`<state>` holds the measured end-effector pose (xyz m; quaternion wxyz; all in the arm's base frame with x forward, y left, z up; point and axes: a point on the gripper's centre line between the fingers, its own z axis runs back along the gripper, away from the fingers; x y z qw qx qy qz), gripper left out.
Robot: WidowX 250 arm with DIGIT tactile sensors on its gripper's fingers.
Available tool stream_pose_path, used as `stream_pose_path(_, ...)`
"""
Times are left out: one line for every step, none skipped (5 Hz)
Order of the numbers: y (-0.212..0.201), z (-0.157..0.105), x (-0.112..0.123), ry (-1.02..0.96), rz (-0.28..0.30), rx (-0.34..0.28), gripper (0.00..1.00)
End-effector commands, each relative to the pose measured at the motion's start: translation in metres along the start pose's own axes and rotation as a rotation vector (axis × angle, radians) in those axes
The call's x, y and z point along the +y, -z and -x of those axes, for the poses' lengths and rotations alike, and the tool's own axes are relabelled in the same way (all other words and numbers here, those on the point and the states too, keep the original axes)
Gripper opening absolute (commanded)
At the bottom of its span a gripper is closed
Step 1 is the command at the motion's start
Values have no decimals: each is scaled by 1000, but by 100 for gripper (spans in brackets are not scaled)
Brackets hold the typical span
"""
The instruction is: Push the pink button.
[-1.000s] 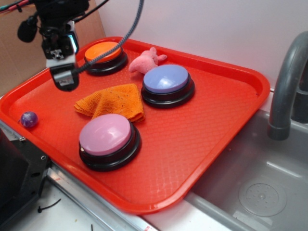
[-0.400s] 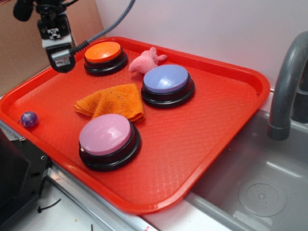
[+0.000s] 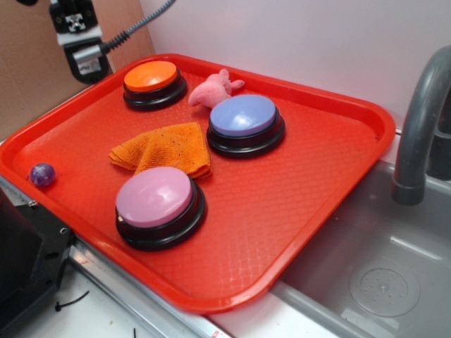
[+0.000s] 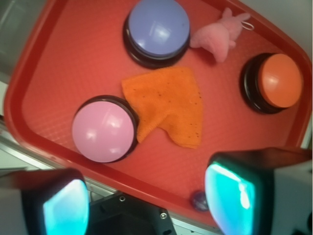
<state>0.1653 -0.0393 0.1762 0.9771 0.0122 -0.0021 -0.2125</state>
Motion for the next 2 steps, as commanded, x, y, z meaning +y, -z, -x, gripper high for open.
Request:
stream_pose_path(-26, 4, -1, -41, 7, -94, 100)
stream_pose_path(-35, 12, 2, -7, -32, -139, 100)
